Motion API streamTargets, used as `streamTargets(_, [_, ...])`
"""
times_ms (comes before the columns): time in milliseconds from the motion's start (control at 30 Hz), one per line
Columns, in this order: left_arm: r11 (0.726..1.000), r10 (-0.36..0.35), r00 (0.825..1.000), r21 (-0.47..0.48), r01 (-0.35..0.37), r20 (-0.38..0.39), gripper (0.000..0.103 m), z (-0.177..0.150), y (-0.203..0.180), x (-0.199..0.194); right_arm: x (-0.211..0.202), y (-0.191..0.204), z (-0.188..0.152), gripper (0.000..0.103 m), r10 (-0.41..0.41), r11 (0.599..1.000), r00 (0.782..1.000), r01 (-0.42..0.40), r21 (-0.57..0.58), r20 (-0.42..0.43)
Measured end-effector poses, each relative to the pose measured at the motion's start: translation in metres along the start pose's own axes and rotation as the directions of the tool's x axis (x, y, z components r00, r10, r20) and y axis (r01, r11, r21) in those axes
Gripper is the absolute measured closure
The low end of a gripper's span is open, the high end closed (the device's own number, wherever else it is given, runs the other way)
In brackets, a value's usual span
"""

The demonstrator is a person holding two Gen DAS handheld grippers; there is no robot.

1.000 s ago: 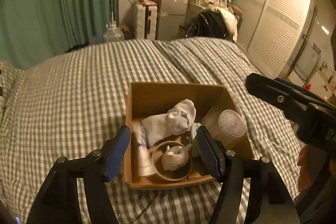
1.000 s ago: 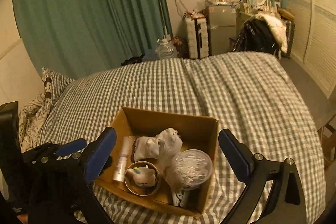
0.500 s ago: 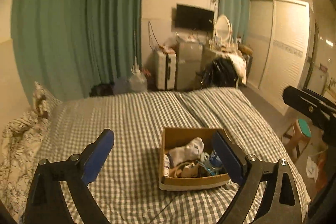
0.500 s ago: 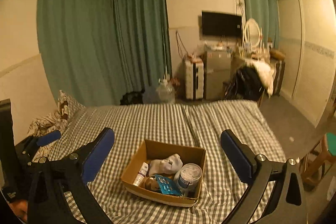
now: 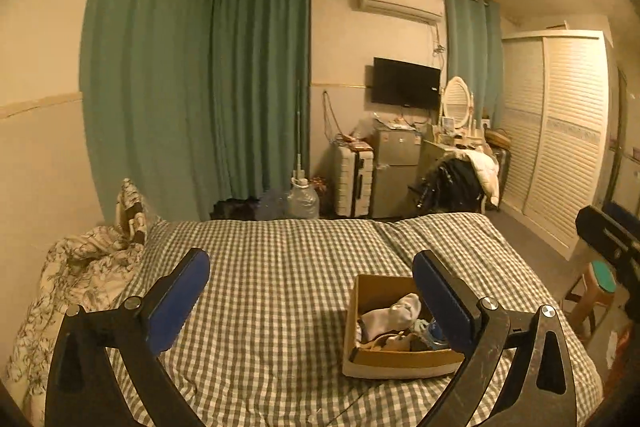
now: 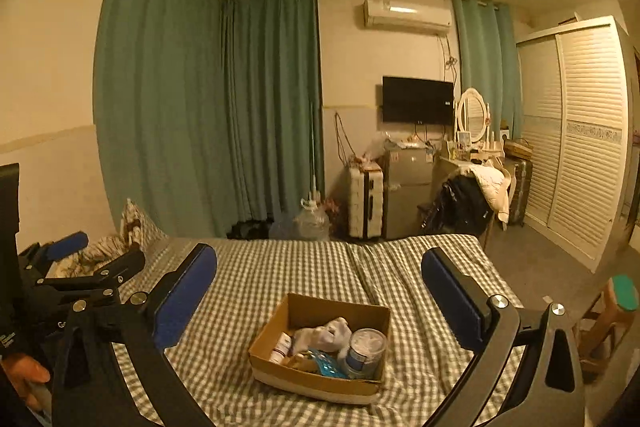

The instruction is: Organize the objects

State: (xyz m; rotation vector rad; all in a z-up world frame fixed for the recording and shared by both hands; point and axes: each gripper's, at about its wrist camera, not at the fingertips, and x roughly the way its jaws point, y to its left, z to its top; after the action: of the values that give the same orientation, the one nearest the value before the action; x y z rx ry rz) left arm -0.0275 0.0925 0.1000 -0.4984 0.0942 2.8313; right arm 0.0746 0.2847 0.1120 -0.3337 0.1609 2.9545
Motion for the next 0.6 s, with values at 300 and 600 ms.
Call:
streamTargets(300, [0.991,0.136,0.99,0.01,-0.136,-0.026,0.0,-0.064,0.012,0.028,0.09,0.016,-0.09,0.0,-0.051,0.994,0.984,0.033,-0.105,-0.173])
streamTargets(600, [0.986,0.16,0.98,-0.037,-0.165,-0.117,0.0,-0.086,0.031,0.051,0.114,0.012,-0.117,0.0,0.013,0.999,0.97,-0.025,-0.046,-0.244])
